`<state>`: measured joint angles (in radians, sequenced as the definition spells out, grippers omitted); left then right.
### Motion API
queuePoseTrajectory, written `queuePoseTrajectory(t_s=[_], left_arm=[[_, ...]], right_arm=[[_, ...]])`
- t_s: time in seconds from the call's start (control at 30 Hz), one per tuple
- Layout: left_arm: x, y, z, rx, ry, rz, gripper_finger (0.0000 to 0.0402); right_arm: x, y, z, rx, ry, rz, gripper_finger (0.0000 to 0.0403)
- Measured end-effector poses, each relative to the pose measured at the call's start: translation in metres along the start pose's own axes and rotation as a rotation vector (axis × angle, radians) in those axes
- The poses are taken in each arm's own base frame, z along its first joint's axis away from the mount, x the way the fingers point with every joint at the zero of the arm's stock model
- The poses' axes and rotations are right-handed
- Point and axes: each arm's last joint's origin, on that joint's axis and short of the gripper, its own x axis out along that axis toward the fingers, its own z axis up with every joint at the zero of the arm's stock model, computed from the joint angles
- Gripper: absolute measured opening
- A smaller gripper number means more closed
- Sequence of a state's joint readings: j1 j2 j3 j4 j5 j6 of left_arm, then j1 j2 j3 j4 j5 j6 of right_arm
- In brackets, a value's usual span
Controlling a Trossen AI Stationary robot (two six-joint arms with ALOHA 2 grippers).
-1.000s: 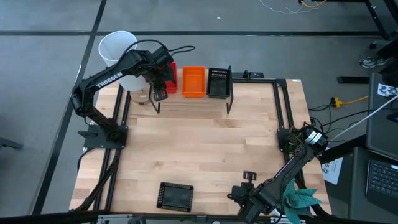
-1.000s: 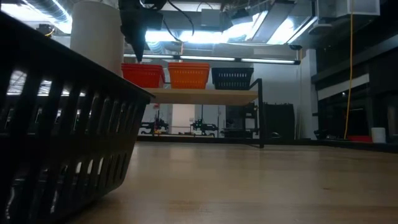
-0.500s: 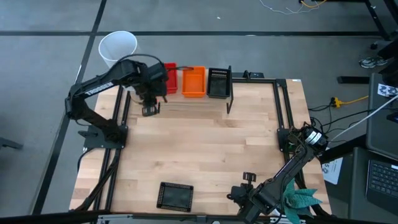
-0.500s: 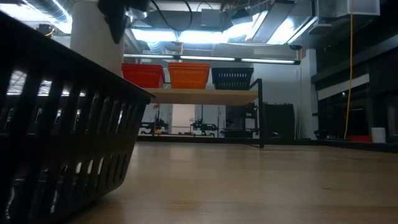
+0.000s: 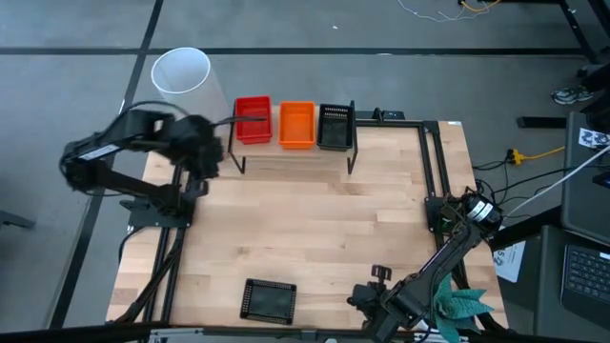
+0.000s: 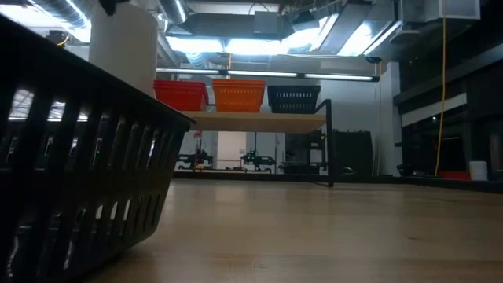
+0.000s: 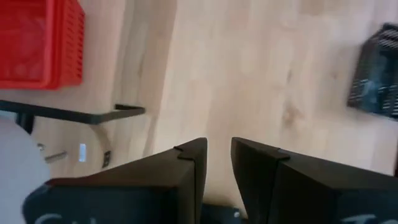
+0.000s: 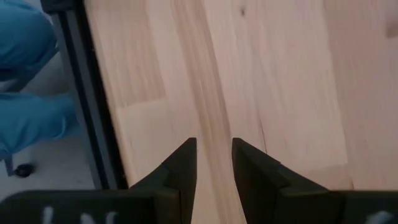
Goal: Stack baskets on shelf by color
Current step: Stack the black bin on the black bin on the shelf
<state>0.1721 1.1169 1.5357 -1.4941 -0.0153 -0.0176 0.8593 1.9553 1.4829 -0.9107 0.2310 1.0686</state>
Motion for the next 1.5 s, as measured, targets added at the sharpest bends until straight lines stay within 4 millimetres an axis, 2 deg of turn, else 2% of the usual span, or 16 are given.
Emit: queuePoseTrajectory(t_s=[0.23,0.43,0.57,0.73,1.1,1.37,1.5], left_arm=[[-0.008,-0.007,-0.046,-0.032,-0.221,-0.059,0.0066],[0.0,-0.007,-0.081,-0.074,-0.441,-0.117,0.0066],[0.012,-0.007,-0.096,-0.136,-0.596,-0.169,0.0066],[0.032,-0.009,-0.108,-0.196,-0.794,-0.256,0.0066],[0.102,-0.021,-0.121,-0.047,-1.099,-0.454,0.0066],[0.132,-0.03,-0.133,-0.007,-1.091,-0.515,0.0066],[0.137,-0.037,-0.139,0.062,-1.067,-0.593,0.0066]], right_arm=[[0.0,-0.001,0.002,-0.001,-0.068,-0.034,0.0101],[0.0,0.001,0.003,0.006,-0.077,-0.02,0.0101],[0.0,0.003,0.004,0.011,-0.087,-0.001,0.0101],[0.0,0.003,0.004,0.011,-0.088,0.001,0.0101],[0.0,0.003,0.005,0.011,-0.104,0.004,0.0101],[0.0,0.004,0.005,0.014,-0.105,0.004,0.0101],[0.0,0.003,0.005,0.011,-0.105,0.003,0.0101]])
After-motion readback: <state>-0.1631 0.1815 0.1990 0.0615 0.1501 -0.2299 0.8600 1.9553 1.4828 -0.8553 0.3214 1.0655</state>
